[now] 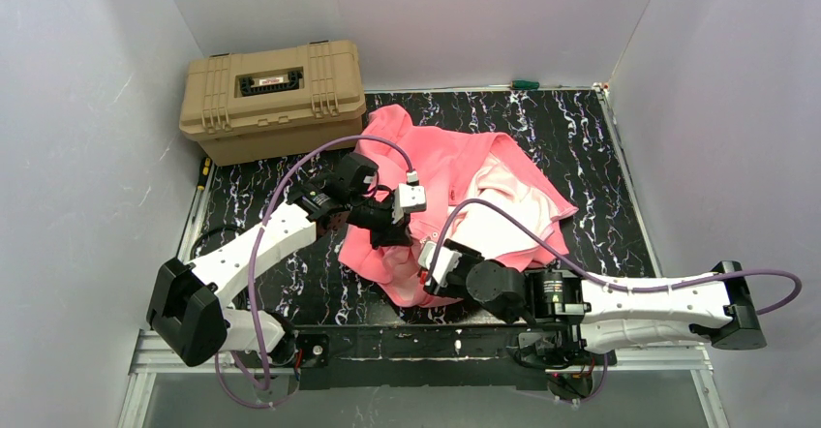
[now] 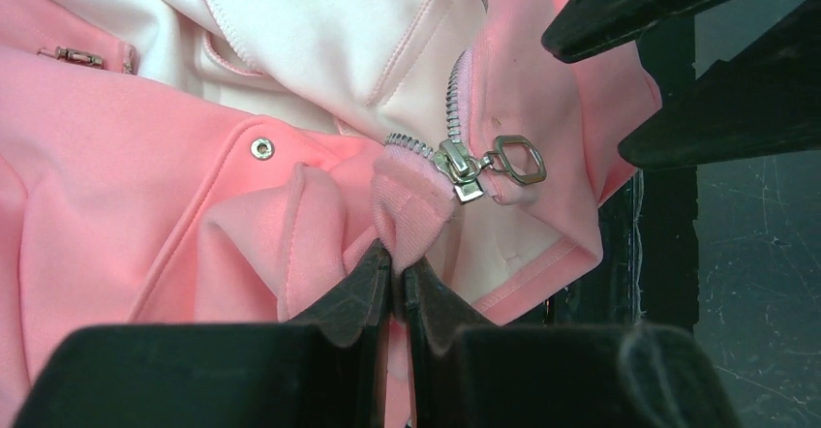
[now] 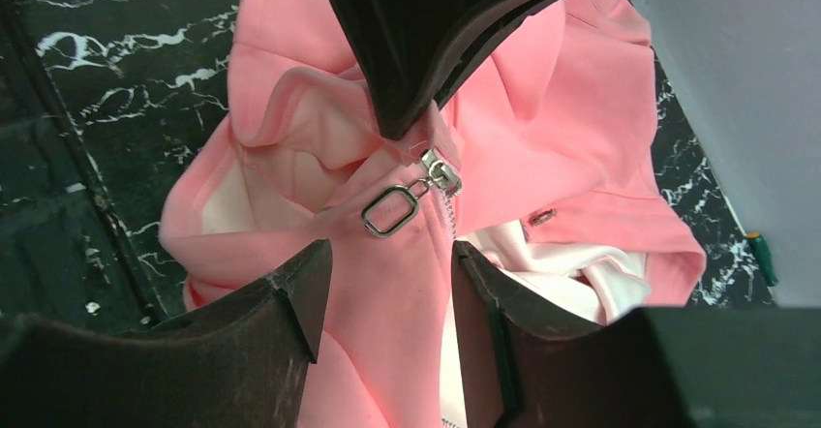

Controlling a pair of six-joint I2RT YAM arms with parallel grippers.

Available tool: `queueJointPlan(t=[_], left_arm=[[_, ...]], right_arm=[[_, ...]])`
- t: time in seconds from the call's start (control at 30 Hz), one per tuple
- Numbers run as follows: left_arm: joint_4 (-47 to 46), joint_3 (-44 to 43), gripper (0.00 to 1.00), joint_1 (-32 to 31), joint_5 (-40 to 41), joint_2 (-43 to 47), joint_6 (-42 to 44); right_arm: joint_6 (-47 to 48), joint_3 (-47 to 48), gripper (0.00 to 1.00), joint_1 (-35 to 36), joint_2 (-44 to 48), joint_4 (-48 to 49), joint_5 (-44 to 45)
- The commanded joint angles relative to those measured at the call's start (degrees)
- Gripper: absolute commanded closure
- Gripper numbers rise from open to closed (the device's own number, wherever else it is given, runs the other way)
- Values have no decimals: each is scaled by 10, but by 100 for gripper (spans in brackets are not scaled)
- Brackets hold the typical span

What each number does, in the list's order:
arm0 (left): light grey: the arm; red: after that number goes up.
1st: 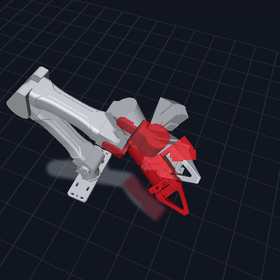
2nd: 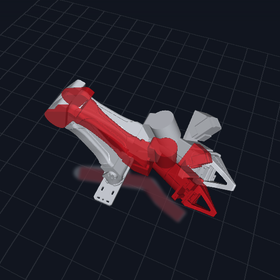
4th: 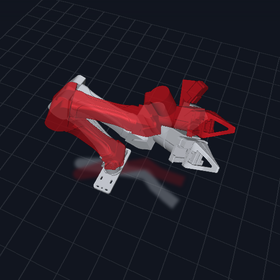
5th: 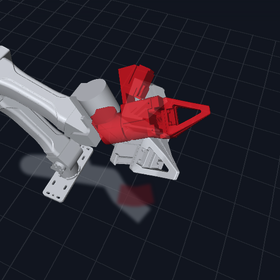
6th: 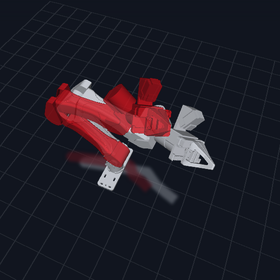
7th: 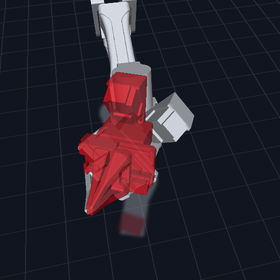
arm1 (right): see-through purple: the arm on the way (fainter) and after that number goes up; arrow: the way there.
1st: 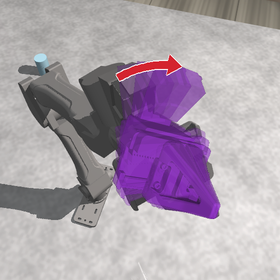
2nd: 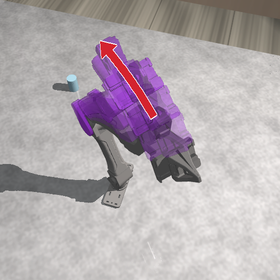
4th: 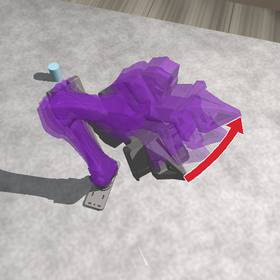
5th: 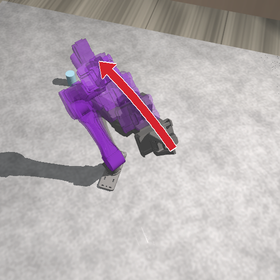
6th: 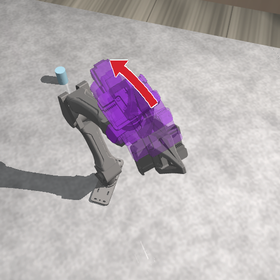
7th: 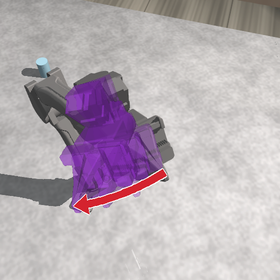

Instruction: Zip up the jacket

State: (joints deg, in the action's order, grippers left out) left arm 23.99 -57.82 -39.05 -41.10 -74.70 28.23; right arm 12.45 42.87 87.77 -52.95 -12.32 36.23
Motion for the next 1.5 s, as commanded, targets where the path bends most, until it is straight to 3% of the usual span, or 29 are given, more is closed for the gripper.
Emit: queueJointPlan(t=[0.0,0.4,1.0,1.47], left_arm=[[16,-16,100,4,-21,14,-5],[18,-18,100,4,-13,16,-1],[32,-24,100,4,-24,18,8],[39,-21,100,4,-22,25,20]], right_arm=[[37,-13,44,3,-9,80,48],[53,-32,44,3,-6,77,24],[94,-72,61,4,-23,200,72],[46,-75,67,4,-14,179,79]])
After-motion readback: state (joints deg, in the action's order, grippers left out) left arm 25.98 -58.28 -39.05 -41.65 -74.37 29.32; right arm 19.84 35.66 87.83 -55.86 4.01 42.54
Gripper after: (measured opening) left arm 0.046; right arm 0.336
